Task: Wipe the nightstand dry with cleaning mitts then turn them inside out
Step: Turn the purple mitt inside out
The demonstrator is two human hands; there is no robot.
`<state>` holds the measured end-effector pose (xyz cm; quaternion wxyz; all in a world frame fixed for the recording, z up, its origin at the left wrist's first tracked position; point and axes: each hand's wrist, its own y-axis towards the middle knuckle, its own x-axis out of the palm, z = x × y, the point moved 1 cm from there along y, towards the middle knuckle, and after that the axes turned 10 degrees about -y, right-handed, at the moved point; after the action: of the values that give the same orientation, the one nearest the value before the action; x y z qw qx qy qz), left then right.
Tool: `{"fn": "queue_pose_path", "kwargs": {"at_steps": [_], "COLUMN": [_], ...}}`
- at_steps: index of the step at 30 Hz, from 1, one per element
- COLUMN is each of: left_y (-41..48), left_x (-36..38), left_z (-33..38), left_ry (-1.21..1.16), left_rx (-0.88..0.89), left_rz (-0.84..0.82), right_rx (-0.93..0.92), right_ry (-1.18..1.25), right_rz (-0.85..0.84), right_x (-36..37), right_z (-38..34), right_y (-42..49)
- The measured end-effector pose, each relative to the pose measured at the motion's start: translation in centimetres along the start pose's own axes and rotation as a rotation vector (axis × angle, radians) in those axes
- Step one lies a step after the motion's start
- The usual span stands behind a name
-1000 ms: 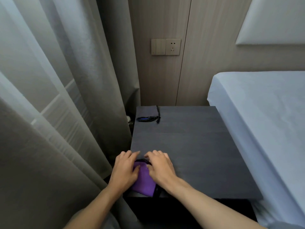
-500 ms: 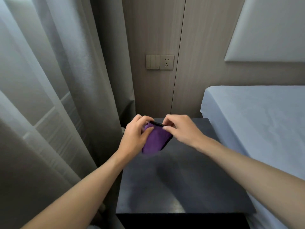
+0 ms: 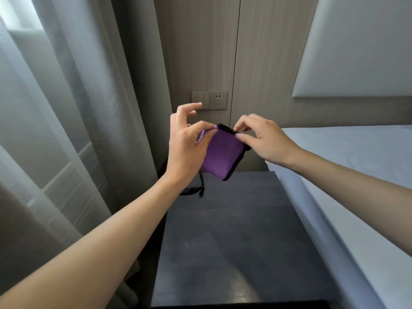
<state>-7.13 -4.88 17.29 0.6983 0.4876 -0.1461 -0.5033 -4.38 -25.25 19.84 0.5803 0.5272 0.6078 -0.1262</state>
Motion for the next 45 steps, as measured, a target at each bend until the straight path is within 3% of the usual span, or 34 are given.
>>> {"fn": "queue_pose_path", "kwargs": {"at_steps": [4,9,15,18,23,27,30,33,39,45], "left_y": [2.2,3.1,3.2,3.5,3.7,2.8,1.5,0.5,0.7,1.5], "left_x": [0.1,0.1,-0.5,-0.6,-0.3,0.9,1.4,1.6,2.9,3.1], "left_z": [1.0,1.2,1.5,0.9,-0.5,-0.7,0.5,1.8,3.4,3.5], "left_ry": [-0.091,-0.140,-0.247,-0.319,-0.293,-0.235,-0.205,-0.320,-0.407,-0.384], "left_rx": [0.051,-0.047,-0.175,-0.242,-0.434,-0.632,-0.524,-0.386,-0.384,-0.371], "left_rz": [-0.026,-0.082,-0.037,0.038,0.124,-0.016,0.017,-0.041,-0.197,-0.233], "right_rx": [0.075,0.105,0.229,0.253,0.263,0.278,0.323,0.382,0.384,0.339], "right_ry": [0.204,0.544,0.773,0.821,1.034,1.083,1.067,1.026,1.023,0.965], "right_rz": [-0.012,-0.041,-0.456,-0.533,-0.410,-0.278,-0.173,-0.080,-0.067,-0.063], "right_x": [0.0,-0.8,-1.1,-0.6,-0.3,-1.2,-1.4,-1.3,-1.4,-1.7], "right_z": [-0.6,-2.1,-0.2,0.0,-0.9,-1.9,-2.1,-1.6,-1.7,-2.1], "right_y": [0.4,0.6,0.7,-0.2,0.0,0.8,1.5,1.7,1.2,1.4]}}
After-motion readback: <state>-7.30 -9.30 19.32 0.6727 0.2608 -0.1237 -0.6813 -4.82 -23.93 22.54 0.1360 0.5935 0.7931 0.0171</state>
